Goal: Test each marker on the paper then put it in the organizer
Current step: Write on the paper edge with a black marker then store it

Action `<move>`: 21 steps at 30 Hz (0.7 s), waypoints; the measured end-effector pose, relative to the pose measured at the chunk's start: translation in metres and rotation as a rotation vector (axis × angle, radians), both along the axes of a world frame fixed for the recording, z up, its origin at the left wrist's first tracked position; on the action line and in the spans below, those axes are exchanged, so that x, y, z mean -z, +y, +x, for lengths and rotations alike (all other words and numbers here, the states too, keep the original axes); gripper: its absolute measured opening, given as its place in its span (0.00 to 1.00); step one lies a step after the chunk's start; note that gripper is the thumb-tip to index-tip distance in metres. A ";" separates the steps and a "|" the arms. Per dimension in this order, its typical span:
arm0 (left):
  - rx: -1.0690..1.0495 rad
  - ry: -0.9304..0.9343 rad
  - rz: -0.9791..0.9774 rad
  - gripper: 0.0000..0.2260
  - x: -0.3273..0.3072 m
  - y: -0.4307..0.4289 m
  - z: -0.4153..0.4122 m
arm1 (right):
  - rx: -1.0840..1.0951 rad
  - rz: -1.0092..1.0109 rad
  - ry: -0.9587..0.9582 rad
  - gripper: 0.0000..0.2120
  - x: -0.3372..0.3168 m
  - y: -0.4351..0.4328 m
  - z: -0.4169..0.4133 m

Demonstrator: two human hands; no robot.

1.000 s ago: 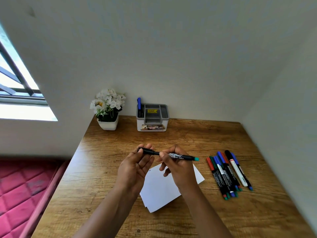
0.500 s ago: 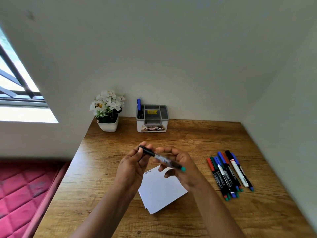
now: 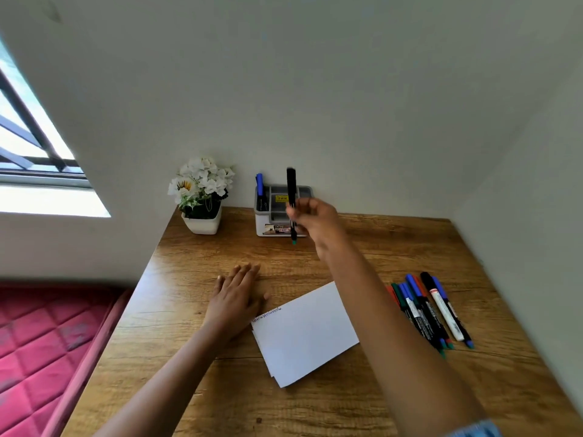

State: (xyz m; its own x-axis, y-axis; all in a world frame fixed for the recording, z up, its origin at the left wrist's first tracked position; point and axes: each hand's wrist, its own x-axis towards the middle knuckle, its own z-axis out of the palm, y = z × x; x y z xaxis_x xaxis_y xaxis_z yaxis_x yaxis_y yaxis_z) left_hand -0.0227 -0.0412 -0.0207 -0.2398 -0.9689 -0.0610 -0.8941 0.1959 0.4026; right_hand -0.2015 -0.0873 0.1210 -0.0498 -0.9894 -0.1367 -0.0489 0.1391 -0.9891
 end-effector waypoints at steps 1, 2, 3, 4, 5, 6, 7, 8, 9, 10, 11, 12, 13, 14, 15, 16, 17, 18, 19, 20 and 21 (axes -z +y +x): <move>0.008 -0.045 -0.023 0.38 0.004 -0.002 0.001 | 0.030 -0.034 -0.006 0.04 -0.001 -0.017 0.005; 0.010 -0.071 -0.053 0.42 0.007 -0.004 0.002 | 0.054 -0.071 0.017 0.05 0.000 -0.034 0.009; 0.005 -0.087 -0.068 0.44 0.011 -0.004 0.002 | 0.076 -0.109 0.063 0.05 0.002 -0.050 0.013; -0.001 -0.089 -0.077 0.44 0.012 -0.004 0.002 | 0.097 -0.149 0.130 0.06 0.004 -0.064 0.016; -0.008 -0.079 -0.081 0.44 0.014 -0.003 0.003 | 0.115 -0.192 0.212 0.06 0.007 -0.076 0.020; -0.014 -0.070 -0.086 0.44 0.015 -0.003 0.003 | 0.128 -0.234 0.297 0.06 0.010 -0.086 0.023; -0.020 -0.068 -0.091 0.43 0.014 -0.004 0.003 | 0.128 -0.263 0.377 0.05 0.013 -0.093 0.027; -0.025 -0.068 -0.096 0.41 0.014 -0.004 0.003 | 0.118 -0.278 0.449 0.05 0.017 -0.100 0.030; -0.028 -0.067 -0.101 0.40 0.013 -0.005 0.003 | 0.101 -0.280 0.515 0.06 0.021 -0.105 0.032; -0.030 -0.066 -0.103 0.39 0.013 -0.005 0.003 | 0.080 -0.267 0.580 0.06 0.025 -0.111 0.035; -0.030 -0.065 -0.106 0.38 0.013 -0.005 0.003 | 0.056 -0.248 0.644 0.07 0.029 -0.115 0.037; -0.029 -0.065 -0.107 0.38 0.014 -0.005 0.003 | 0.030 -0.227 0.703 0.07 0.034 -0.119 0.039; -0.031 -0.061 -0.109 0.38 0.014 -0.006 0.003 | 0.002 -0.203 0.748 0.08 0.039 -0.123 0.041; -0.034 -0.056 -0.112 0.38 0.014 -0.007 0.004 | -0.019 -0.181 0.777 0.08 0.042 -0.125 0.042; -0.035 -0.054 -0.113 0.38 0.014 -0.007 0.004 | -0.029 -0.164 0.789 0.09 0.045 -0.127 0.044; -0.035 -0.058 -0.111 0.38 0.014 -0.008 0.004 | -0.025 -0.162 0.788 0.11 0.047 -0.128 0.045; -0.035 -0.060 -0.110 0.38 0.015 -0.008 0.004 | -0.013 -0.170 0.782 0.12 0.049 -0.128 0.045; -0.036 -0.054 -0.110 0.38 0.014 -0.008 0.003 | 0.004 -0.185 0.777 0.13 0.050 -0.127 0.045; -0.036 -0.045 -0.107 0.38 0.013 -0.007 0.003 | 0.026 -0.200 0.769 0.13 0.051 -0.123 0.044; -0.031 -0.040 -0.104 0.39 0.012 -0.007 0.003 | 0.052 -0.215 0.754 0.11 0.053 -0.116 0.042; -0.025 -0.032 -0.101 0.40 0.012 -0.007 0.004 | 0.077 -0.229 0.740 0.09 0.055 -0.106 0.039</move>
State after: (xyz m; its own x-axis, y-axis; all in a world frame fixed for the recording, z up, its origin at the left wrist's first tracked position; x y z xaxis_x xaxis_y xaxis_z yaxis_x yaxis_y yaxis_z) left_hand -0.0190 -0.0482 -0.0323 -0.2153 -0.9761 0.0300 -0.9113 0.2118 0.3531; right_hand -0.1621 -0.1934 0.0658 -0.1180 -0.9791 0.1659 -0.7061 -0.0347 -0.7072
